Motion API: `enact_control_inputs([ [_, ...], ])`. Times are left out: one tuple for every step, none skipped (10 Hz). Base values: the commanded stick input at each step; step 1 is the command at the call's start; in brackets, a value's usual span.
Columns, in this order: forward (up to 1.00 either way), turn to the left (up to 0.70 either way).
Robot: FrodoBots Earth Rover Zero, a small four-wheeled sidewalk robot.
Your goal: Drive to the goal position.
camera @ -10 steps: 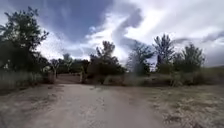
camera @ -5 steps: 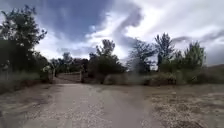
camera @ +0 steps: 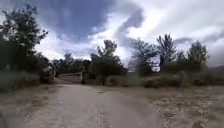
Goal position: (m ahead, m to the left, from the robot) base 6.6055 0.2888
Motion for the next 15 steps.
enact_control_inputs([
  [0.45,0.00],
  [0.45,0.00],
  [0.45,0.00],
  [0.45,0.00],
  [0.45,0.00],
  [0.45,0.00],
  [0.45,0.00],
  [0.45,0.15],
  [0.45,0.27],
  [0.45,0.27],
  [0.45,0.27],
  [0.45,0.27],
  [0.45,0.27],
  [0.45,0.20],
  [0.45,0.00],
])
